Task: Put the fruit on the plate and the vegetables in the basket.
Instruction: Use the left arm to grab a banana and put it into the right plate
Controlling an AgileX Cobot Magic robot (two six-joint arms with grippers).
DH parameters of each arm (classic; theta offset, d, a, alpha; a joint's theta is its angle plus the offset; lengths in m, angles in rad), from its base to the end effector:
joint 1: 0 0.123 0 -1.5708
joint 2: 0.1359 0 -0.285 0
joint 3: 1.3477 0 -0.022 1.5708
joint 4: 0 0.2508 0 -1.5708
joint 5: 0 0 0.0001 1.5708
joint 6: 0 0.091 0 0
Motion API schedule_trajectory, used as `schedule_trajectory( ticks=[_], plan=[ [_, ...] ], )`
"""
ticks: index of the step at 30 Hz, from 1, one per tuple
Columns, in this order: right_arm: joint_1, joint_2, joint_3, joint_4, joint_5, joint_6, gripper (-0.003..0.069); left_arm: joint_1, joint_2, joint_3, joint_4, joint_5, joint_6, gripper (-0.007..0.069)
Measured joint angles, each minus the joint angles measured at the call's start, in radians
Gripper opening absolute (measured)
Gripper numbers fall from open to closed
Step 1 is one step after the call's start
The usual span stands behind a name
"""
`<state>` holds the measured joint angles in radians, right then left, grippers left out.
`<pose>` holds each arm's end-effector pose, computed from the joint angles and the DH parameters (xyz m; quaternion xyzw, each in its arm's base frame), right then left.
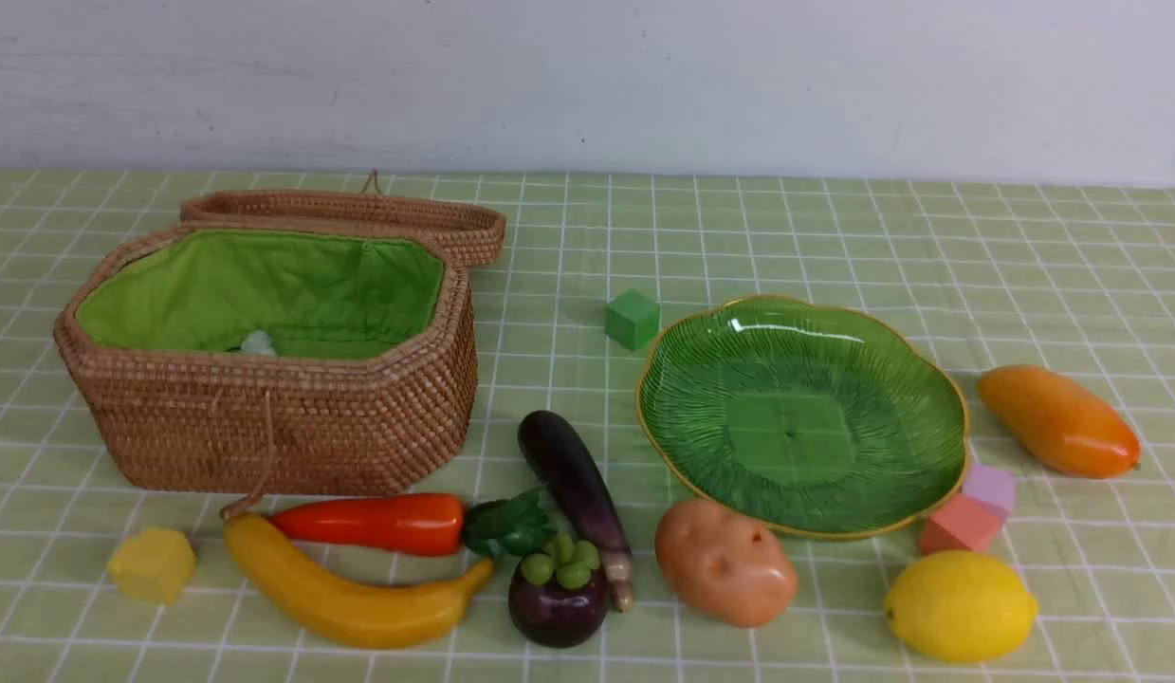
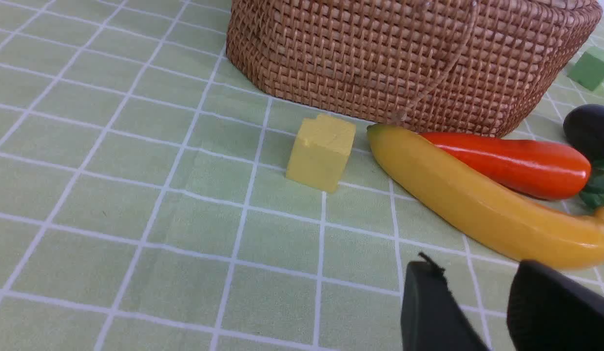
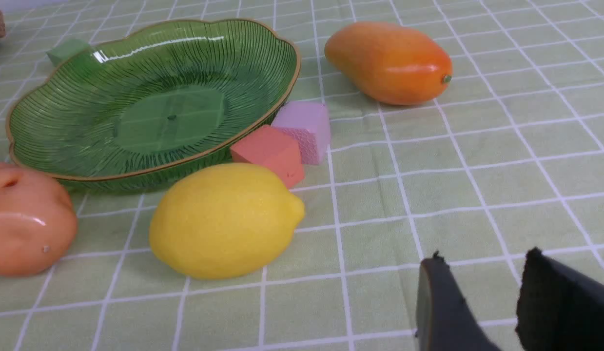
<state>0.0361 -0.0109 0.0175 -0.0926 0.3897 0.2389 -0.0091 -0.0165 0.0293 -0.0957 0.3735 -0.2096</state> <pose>0.0522 -0.0013 0.1730 0.0576 0.8050 0.0417 0.5890 0.0524 -0.0037 0.1708 -0.1058 0.7971 -0.1050 0.5852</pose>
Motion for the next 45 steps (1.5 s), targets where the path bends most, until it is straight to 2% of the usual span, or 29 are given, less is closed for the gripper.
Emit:
schedule_trajectory(
  ticks=[31,34,36,42,45],
  plan=[
    [0.000,0.000,0.000,0.000,0.000,0.000,0.0242,0.000,0.000,0.000,0.000,-0.001,0.000,0.0239],
    [0.000,0.000,0.000,0.000,0.000,0.000,0.0242,0.000,0.000,0.000,-0.004,-0.045,-0.002,0.0239],
    [0.000,0.000,0.000,0.000,0.000,0.000,0.0242,0.000,0.000,0.000,-0.063,-0.116,-0.037,0.0239],
    [0.000,0.000,0.000,0.000,0.000,0.000,0.0242,0.000,0.000,0.000,-0.363,-0.294,-0.208,0.0239],
    [0.000,0.000,0.000,0.000,0.000,0.000,0.0242,0.000,0.000,0.000,-0.424,-0.387,-0.224,0.0239]
  ],
)
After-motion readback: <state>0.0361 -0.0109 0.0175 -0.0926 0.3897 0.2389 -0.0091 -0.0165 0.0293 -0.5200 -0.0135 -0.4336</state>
